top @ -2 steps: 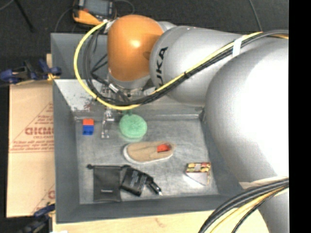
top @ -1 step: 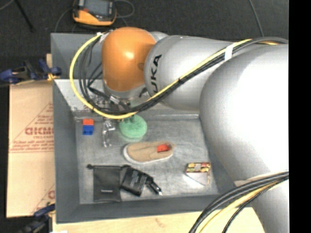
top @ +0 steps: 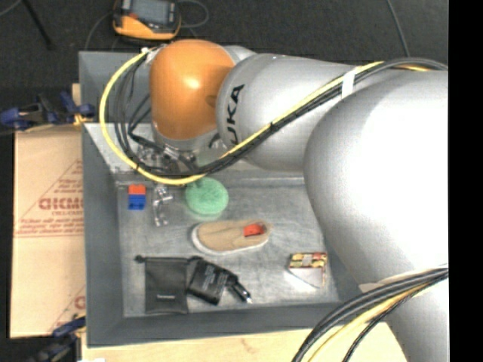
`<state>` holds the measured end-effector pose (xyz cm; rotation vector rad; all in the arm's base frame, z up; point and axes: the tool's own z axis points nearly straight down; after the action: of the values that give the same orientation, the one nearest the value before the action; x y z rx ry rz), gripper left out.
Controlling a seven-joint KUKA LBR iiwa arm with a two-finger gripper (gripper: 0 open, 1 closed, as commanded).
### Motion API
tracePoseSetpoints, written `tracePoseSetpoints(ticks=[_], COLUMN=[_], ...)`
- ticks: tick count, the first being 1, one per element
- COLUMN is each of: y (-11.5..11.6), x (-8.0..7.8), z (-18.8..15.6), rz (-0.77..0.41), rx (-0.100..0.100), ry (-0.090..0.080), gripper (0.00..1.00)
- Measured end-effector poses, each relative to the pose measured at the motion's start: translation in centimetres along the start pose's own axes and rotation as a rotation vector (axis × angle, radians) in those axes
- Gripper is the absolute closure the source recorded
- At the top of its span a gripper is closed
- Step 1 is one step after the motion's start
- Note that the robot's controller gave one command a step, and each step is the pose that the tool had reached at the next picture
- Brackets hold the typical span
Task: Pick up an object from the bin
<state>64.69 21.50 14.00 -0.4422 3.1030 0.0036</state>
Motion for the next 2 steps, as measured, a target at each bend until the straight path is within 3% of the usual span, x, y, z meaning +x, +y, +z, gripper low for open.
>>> tracePoseSetpoints(ticks=[1, 2], y=[1.0, 1.3], x=[-0.5, -0.7], z=[3.9, 7.0], rz=[0.123, 0.068], rx=[0.0, 0.001], ry=[-0.001, 0.005], gripper=[0.0, 0.0])
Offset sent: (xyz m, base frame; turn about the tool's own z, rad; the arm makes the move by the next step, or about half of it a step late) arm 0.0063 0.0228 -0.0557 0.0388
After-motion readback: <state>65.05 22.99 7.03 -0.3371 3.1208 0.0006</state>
